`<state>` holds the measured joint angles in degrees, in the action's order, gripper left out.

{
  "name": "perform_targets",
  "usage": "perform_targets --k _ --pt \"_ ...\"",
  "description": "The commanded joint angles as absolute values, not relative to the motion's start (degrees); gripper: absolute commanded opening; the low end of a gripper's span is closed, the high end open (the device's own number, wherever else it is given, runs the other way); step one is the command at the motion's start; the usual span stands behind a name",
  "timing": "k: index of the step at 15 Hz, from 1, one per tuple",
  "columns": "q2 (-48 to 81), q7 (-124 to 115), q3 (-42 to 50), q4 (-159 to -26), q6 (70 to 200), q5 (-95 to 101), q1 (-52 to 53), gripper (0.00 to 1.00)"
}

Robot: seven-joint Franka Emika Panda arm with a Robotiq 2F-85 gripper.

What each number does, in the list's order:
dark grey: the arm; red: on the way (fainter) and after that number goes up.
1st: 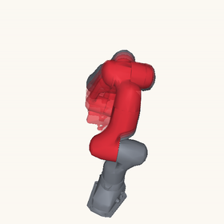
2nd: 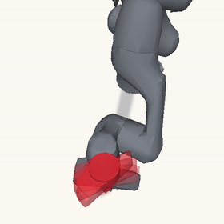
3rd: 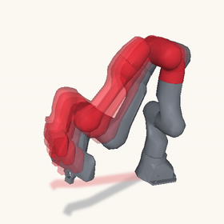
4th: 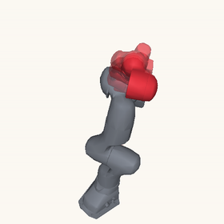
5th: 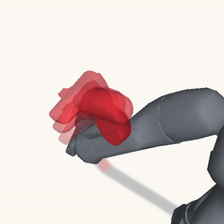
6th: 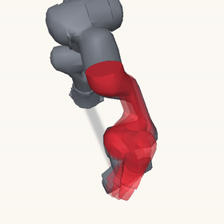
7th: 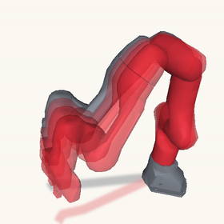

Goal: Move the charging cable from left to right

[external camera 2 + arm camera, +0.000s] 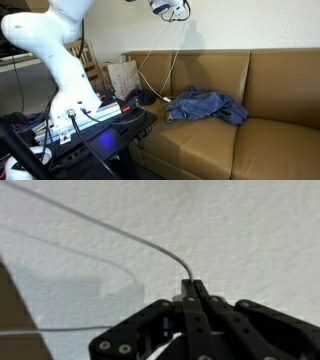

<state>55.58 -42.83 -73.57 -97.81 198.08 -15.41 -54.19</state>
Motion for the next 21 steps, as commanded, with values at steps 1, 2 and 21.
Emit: perform_targets --k 1,2,21 --pt "49.53 -44.85 -75.38 -92.95 198.09 -19.78 -57.9 0.01" --pt "48.77 -45.16 -74.58 -90.1 198.11 -20.42 -57.45 0.01" --pt "53.91 -54.42 -45.45 -69.73 194.51 -37.3 -57.63 0.04"
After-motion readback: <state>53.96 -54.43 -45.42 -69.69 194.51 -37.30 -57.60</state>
